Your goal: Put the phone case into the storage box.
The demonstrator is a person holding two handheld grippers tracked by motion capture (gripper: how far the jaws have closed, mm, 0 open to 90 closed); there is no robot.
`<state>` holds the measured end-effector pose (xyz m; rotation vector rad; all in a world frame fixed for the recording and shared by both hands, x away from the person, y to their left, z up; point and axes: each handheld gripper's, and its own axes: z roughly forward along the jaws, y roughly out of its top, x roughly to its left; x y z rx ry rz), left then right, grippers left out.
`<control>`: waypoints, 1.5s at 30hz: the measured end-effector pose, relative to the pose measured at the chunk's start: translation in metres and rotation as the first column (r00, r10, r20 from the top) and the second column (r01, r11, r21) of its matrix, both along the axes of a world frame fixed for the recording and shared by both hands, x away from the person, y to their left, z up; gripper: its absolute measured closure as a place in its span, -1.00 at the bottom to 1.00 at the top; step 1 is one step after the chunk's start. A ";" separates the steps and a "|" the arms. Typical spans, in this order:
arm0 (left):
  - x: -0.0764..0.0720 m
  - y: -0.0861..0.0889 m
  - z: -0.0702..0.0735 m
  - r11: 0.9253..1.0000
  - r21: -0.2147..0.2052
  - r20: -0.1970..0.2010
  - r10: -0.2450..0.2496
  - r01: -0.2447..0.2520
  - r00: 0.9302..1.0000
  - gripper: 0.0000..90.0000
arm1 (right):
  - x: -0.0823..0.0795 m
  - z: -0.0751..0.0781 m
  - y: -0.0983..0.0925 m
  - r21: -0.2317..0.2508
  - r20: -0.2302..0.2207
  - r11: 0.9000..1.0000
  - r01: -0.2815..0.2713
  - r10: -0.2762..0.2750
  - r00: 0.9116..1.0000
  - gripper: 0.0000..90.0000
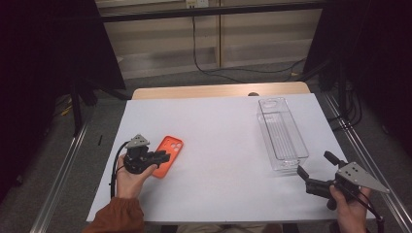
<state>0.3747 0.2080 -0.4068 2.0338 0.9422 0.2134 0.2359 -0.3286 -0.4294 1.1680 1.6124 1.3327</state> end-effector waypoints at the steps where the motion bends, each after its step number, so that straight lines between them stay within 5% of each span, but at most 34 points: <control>1: 0.000 0.000 0.001 1.000 0.004 -0.003 0.003 -0.003 1.000 0.30 | 0.000 0.000 0.000 -0.001 0.001 1.000 -0.001 0.001 1.000 -1.00; 9: 0.003 0.008 0.004 0.997 -0.016 0.023 0.079 -0.079 0.997 -0.58 | 0.000 0.000 0.000 0.000 0.002 1.000 -0.001 0.001 1.000 -1.00; 13: 0.006 0.013 0.004 0.994 -0.007 0.015 0.111 -0.111 0.994 -0.85 | 0.000 0.000 0.000 0.000 0.001 1.000 0.001 -0.001 1.000 -1.00; 19: 0.009 0.019 0.009 0.990 -0.009 0.038 0.144 -0.143 0.989 -0.89 | 0.000 0.000 0.000 0.001 0.001 1.000 0.000 0.000 1.000 -1.00; 25: 0.016 0.023 0.009 0.985 -0.004 0.006 0.172 -0.172 0.985 -0.90 | 0.000 0.000 0.000 0.002 0.002 1.000 0.001 -0.001 1.000 -1.00; 35: 0.046 0.008 0.003 0.985 0.140 -0.100 0.119 -0.104 0.988 -0.89 | 0.001 0.000 0.000 0.004 0.001 1.000 -0.002 0.002 1.000 -1.00; 45: 0.053 -0.005 -0.008 0.970 0.227 -0.153 0.123 -0.086 0.980 -0.90 | 0.001 0.000 0.000 0.003 0.000 1.000 -0.003 0.003 1.000 -1.00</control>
